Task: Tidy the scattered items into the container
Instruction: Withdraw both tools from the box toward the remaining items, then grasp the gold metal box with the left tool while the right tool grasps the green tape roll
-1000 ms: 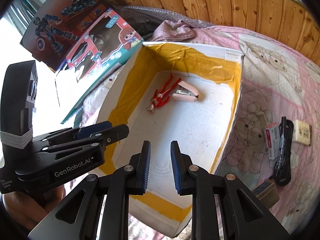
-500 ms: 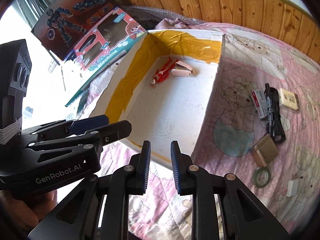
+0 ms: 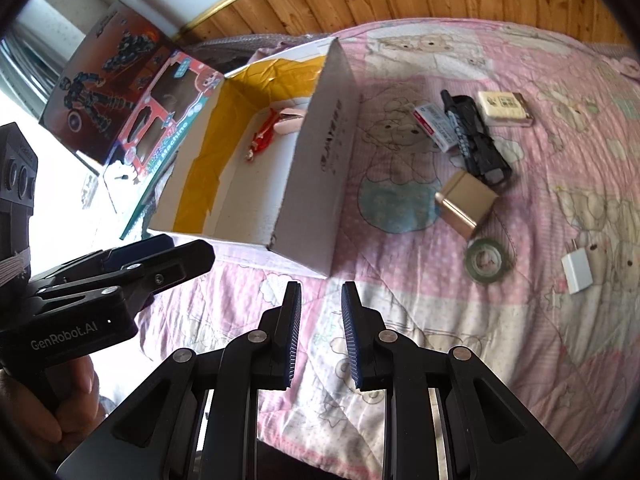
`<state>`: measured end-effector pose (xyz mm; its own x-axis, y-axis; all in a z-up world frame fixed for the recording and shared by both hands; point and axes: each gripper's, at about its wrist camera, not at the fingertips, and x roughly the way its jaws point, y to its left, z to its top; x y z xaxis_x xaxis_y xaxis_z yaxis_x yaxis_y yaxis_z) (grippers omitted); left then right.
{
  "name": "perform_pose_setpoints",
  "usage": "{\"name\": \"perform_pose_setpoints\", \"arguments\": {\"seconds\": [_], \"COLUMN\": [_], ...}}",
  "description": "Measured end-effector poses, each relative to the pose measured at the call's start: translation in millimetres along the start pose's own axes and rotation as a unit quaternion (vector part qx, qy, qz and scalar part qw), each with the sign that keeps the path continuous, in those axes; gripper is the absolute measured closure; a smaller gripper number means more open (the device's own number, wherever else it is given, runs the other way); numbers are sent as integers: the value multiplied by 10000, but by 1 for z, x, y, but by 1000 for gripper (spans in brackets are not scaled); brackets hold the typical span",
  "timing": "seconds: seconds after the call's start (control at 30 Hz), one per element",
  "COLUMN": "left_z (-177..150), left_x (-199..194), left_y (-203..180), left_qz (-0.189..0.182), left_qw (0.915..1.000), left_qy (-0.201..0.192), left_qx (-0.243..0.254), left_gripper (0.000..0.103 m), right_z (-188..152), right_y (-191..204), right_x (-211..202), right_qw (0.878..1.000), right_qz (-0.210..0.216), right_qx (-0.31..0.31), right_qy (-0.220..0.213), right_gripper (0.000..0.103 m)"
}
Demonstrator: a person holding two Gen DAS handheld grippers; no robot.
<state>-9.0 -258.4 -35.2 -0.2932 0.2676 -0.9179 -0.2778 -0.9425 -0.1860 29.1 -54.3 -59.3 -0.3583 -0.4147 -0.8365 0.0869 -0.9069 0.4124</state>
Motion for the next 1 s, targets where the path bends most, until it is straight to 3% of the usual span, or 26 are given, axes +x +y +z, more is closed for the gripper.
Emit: {"name": "perform_pose_setpoints", "arguments": {"seconds": [0.53,1.0], "left_z": [15,48], "left_x": [30,121], "left_y": [-107,-161], "left_qz": [-399,-391], "left_qw": [9939,9834], "left_qy": [273,832], "left_qx": [990,1566], "left_gripper": [37,36], "right_z": [-34,-23], "right_y": [-105,-144], "right_x": [-16,20], "right_qw": [9908,9862], "right_qz": [-284,-346], "right_qx": [1321,1617], "right_qy": [-80,44], "right_gripper": [79,79]}}
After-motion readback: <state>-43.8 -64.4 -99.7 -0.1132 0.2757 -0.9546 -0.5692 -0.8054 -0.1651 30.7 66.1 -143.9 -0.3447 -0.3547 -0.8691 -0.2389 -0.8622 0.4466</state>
